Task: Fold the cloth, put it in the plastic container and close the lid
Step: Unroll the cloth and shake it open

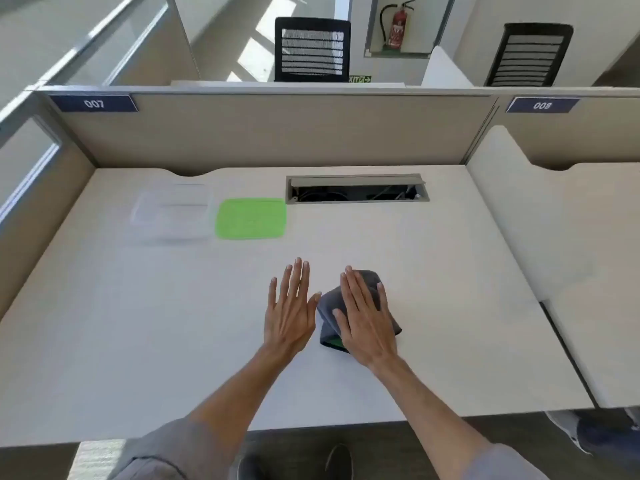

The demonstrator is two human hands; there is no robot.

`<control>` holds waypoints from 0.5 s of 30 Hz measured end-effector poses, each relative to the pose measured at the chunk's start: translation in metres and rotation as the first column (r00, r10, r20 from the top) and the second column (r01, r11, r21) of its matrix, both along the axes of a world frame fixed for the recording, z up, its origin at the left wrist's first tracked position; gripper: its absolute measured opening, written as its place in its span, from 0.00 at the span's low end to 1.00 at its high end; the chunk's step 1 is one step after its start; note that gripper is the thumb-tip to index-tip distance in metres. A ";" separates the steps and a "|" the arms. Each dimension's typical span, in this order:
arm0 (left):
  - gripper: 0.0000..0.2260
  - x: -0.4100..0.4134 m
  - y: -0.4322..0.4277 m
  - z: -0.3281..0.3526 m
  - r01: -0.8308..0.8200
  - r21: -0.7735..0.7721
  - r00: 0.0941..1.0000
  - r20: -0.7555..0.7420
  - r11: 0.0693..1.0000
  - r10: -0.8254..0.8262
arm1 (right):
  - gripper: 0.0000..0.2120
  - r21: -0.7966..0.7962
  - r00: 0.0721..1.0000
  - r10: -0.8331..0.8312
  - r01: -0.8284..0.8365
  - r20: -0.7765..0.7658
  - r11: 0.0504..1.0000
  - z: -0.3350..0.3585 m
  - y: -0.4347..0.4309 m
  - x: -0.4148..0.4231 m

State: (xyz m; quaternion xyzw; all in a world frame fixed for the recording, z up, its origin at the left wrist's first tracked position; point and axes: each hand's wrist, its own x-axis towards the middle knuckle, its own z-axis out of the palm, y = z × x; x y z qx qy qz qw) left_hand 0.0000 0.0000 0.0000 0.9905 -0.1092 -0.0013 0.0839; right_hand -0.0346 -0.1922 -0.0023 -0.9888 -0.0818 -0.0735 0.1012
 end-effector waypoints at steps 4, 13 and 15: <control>0.31 -0.020 -0.012 -0.010 0.034 -0.027 0.999 0.014 0.999 -0.034 | 0.40 -0.044 0.999 0.048 -0.048 -0.007 0.998 -0.013 -0.031 -0.021; 0.11 -0.045 -0.034 -0.031 0.230 -0.106 0.972 -0.015 0.967 -0.233 | 0.48 -0.099 0.991 0.115 -0.122 -0.072 0.988 -0.037 -0.104 -0.061; 0.13 -0.048 -0.038 -0.034 0.212 -0.153 0.975 -0.029 0.965 -0.219 | 0.42 -0.115 0.992 0.076 -0.088 -0.104 0.990 -0.038 -0.107 -0.059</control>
